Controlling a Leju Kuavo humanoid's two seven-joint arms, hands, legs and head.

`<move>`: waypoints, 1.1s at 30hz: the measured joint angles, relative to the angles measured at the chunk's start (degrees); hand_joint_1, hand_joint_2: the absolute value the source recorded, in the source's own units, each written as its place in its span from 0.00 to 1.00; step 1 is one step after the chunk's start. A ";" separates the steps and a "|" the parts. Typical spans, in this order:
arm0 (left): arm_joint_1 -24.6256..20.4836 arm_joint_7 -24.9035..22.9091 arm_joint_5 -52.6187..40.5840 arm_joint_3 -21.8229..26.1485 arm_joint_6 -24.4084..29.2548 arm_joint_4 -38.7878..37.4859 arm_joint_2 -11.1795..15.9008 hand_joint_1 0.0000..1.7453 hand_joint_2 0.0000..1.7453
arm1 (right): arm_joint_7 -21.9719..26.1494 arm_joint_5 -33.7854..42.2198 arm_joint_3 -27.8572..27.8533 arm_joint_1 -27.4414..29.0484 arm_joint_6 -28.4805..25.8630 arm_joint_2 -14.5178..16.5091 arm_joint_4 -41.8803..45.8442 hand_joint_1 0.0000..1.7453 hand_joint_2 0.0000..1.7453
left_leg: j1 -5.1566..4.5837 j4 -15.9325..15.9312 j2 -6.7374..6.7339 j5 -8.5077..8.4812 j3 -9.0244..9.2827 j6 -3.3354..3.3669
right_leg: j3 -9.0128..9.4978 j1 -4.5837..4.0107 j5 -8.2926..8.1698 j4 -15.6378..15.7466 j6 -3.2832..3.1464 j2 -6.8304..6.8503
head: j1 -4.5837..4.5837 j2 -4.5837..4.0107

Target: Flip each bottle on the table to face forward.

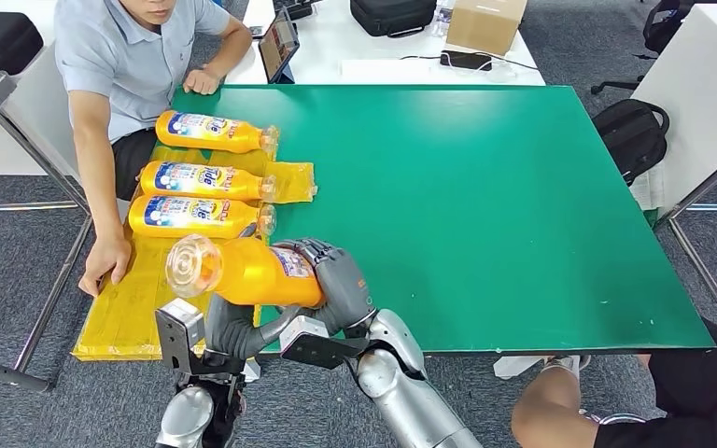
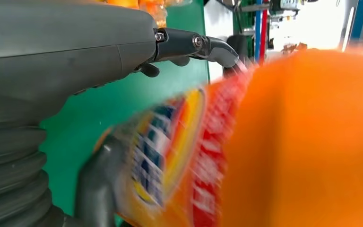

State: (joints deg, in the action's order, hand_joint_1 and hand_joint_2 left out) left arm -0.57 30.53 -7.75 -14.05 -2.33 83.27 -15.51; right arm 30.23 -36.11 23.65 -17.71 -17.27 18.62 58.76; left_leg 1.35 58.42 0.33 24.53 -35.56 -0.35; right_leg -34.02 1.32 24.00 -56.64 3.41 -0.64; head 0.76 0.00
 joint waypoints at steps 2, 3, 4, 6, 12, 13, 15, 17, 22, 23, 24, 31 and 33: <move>-0.26 -0.55 0.49 -0.09 -0.36 0.02 -0.04 0.00 1.00 | -0.13 -0.24 0.85 0.03 -0.21 0.13 -0.58 1.00 1.00 | 0.00 0.00 -0.01 0.00 0.00 0.00 | 0.00 0.00 0.00 0.00 0.00 0.00 | 0.00 0.00; -0.38 -1.18 0.98 -0.12 -0.80 0.02 -0.04 0.00 1.00 | -0.22 -0.41 1.21 0.04 -0.35 0.16 -0.84 1.00 1.00 | 0.00 0.00 -0.01 0.00 0.00 0.00 | 0.00 0.01 0.00 0.00 0.00 0.00 | -0.01 0.00; -0.49 -2.11 1.66 -0.14 -1.44 -0.04 -0.05 0.00 1.00 | -0.35 -0.63 1.50 0.03 -0.50 0.19 -1.10 1.00 1.00 | 0.00 0.00 0.00 0.00 0.00 0.00 | 0.01 0.01 0.00 0.00 0.00 0.01 | -0.01 0.00; -0.76 -4.15 3.00 -0.15 -2.98 -0.43 -0.04 0.00 1.00 | -0.56 -1.19 1.96 -0.06 -0.93 0.23 -1.69 1.00 1.00 | -0.01 0.00 0.01 0.00 0.00 0.00 | 0.02 0.01 -0.01 0.01 0.00 0.01 | -0.01 0.00; -2.01 -5.09 3.98 -0.16 -4.33 -1.93 -0.03 0.00 1.00 | -0.72 -1.61 2.31 -1.00 -1.44 0.57 -3.57 1.00 1.00 | 0.00 0.00 -0.02 -0.01 0.01 0.00 | 0.01 0.00 -0.01 0.00 0.01 0.00 | -0.01 0.00; -2.10 -5.09 4.01 -0.15 -4.33 -2.05 -0.03 0.00 1.00 | -0.74 -1.61 2.31 -1.12 -1.44 0.60 -3.79 1.00 1.00 | 0.00 0.00 -0.02 -0.01 0.01 0.00 | 0.01 0.00 -0.01 0.00 0.01 0.00 | -0.01 0.00; -2.23 -5.09 4.03 -0.15 -4.34 -2.24 -0.03 0.00 1.00 | -0.74 -1.60 2.31 -1.28 -1.44 0.63 -4.11 1.00 1.00 | 0.00 0.00 -0.02 -0.01 0.01 0.00 | 0.01 0.00 -0.01 0.00 0.01 0.00 | -0.02 0.00; -2.30 -5.07 4.17 -0.15 -4.38 -2.35 -0.03 0.38 1.00 | -0.76 -1.53 2.32 -1.39 -1.42 0.65 -4.37 0.98 1.00 | 0.00 0.00 -0.02 -0.01 0.01 0.00 | 0.01 0.00 -0.01 0.00 0.01 0.00 | -0.02 0.00; -2.32 -5.01 6.45 0.11 -5.22 -2.38 -0.03 1.00 1.00 | -0.82 -1.48 2.40 -1.84 -1.44 0.87 -5.52 0.30 1.00 | 0.00 0.00 -0.02 -0.01 0.00 0.00 | 0.01 0.01 -0.01 0.00 0.00 0.00 | -0.01 0.00; -2.32 -5.07 7.17 0.27 -5.50 -2.38 -0.03 1.00 1.00 | -0.84 -1.50 2.43 -1.92 -1.51 0.93 -5.88 0.15 1.00 | 0.00 0.00 -0.02 -0.01 0.00 0.00 | 0.01 0.01 -0.01 0.00 0.00 0.00 | -0.01 0.00; -2.32 -5.28 7.94 0.48 -5.82 -2.39 -0.03 1.00 1.00 | -0.85 -1.60 2.50 -1.98 -1.67 0.98 -6.26 0.00 1.00 | 0.00 0.00 -0.02 -0.01 0.00 0.00 | 0.00 0.01 -0.01 0.00 0.00 0.00 | -0.02 0.00; -2.58 -11.21 19.20 2.67 -8.85 -3.50 -0.03 1.00 1.00 | -0.66 -2.22 3.46 -1.95 -4.24 1.31 -9.22 0.00 1.00 | 0.00 0.00 -0.03 -0.01 0.01 0.00 | 0.00 0.00 -0.01 0.00 0.00 -0.01 | -0.01 0.00; -2.61 -11.36 20.03 3.15 -9.06 -3.97 -0.03 1.00 1.00 | -0.63 -2.21 3.60 -2.01 -4.54 1.40 -9.93 0.00 0.50 | 0.00 0.00 -0.03 -0.01 0.01 0.00 | 0.00 0.00 -0.01 0.00 0.00 -0.01 | -0.01 0.00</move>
State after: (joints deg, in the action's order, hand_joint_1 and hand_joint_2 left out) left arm -3.19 19.17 12.27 -10.91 -11.39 79.31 -15.54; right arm 29.59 -38.33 27.26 -19.72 -21.81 20.02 48.83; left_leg 1.35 58.42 0.31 24.52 -35.55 -0.35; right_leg -34.01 1.32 23.99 -56.64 3.41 -0.64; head 0.76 0.00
